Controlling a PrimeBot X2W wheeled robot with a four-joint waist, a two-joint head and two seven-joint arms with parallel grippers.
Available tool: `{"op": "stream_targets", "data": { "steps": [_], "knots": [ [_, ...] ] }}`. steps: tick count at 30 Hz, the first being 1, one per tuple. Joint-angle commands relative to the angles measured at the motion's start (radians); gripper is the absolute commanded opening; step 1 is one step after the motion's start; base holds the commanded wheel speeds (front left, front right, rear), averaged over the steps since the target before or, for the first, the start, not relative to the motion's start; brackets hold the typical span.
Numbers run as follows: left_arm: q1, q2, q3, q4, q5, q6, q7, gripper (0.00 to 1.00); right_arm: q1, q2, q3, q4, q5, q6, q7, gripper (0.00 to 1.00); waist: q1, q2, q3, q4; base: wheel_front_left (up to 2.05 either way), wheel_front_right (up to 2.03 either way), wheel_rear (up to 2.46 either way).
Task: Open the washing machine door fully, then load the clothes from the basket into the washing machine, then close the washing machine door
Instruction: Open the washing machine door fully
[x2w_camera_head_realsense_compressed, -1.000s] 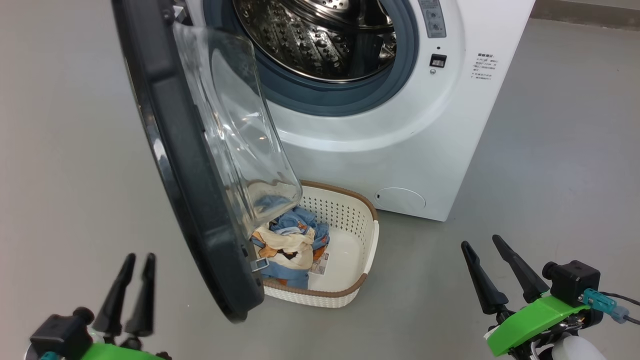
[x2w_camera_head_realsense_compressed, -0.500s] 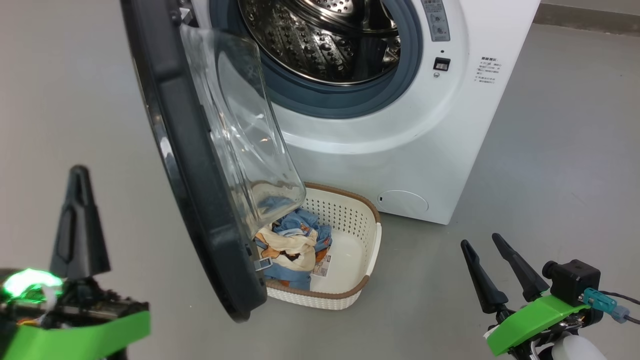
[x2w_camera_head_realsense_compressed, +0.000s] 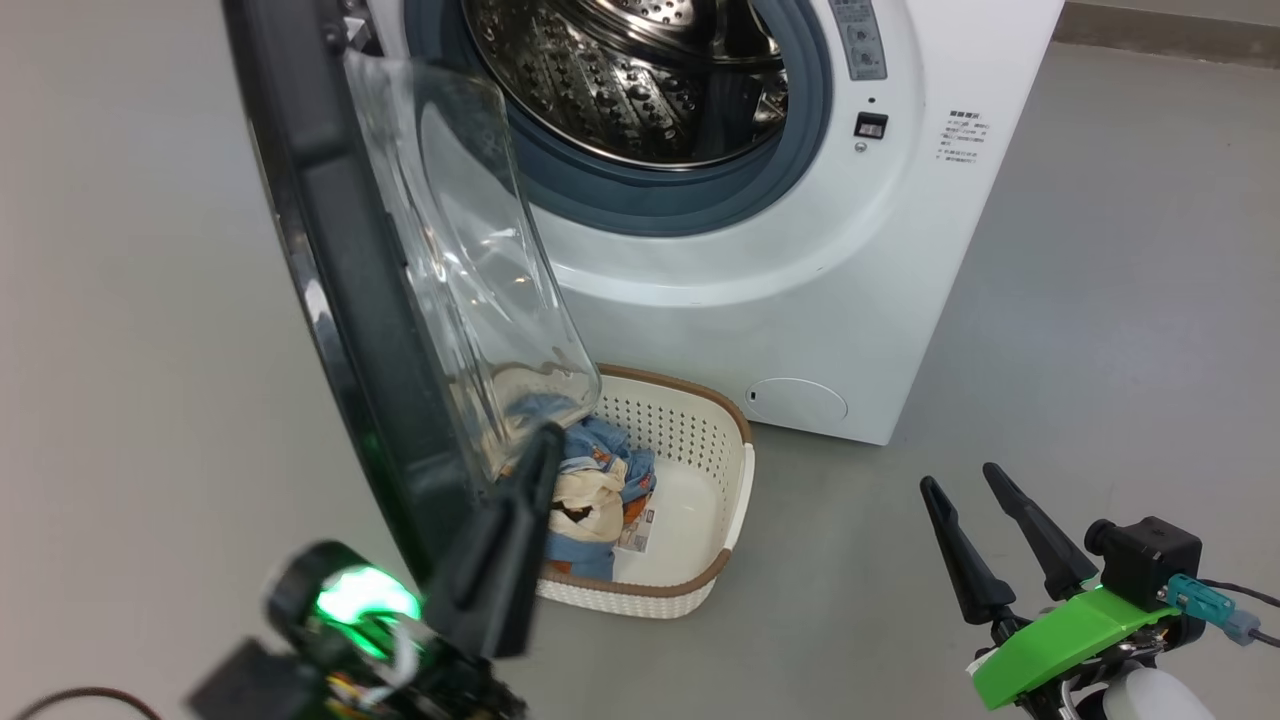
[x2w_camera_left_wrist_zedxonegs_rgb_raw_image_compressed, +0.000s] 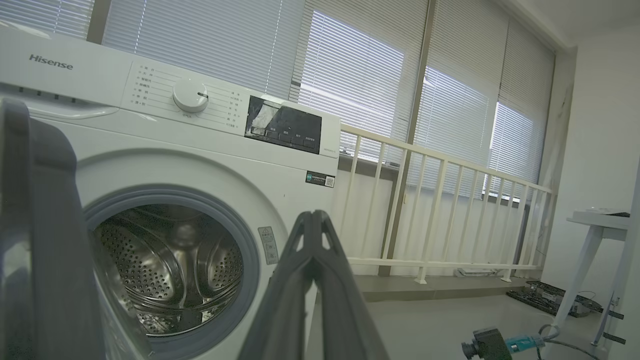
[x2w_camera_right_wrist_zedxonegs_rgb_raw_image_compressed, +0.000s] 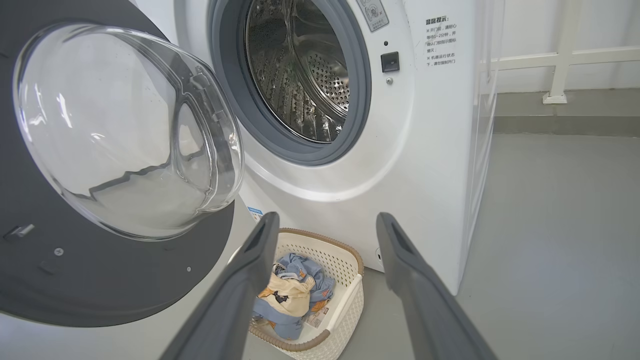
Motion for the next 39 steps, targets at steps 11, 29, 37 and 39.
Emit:
{"op": "stream_targets", "data": {
  "steps": [11, 29, 37, 39],
  "knots": [
    [-0.008, 0.012, -0.055, 0.292, -0.045, -0.002, -0.019, 0.00, -0.002, -0.009, 0.036, -0.033, -0.006, 0.002, -0.012, 1.00, 0.0000, -0.0001, 0.004, -0.015, 0.00, 0.00, 0.00],
    [-0.067, -0.004, 0.055, 0.538, -0.079, -0.002, -0.049, 0.00, -0.013, -0.008, 0.042, -0.042, -0.010, 0.002, -0.012, 1.00, 0.0000, -0.0001, 0.012, -0.004, 0.00, 0.00, 0.00],
    [-0.056, -0.001, 0.104, 0.544, -0.061, 0.012, -0.050, 0.00, -0.016, -0.006, 0.037, -0.046, -0.012, 0.002, -0.012, 1.00, 0.0000, -0.0001, 0.017, 0.008, 0.00, 0.00, 0.00],
    [-0.044, -0.002, 0.120, 0.532, -0.054, 0.022, -0.050, 0.00, -0.018, -0.004, 0.035, -0.047, -0.014, 0.002, -0.012, 1.00, 0.0000, -0.0001, 0.019, 0.013, 0.00, 0.00, 0.00]
  ]
}}
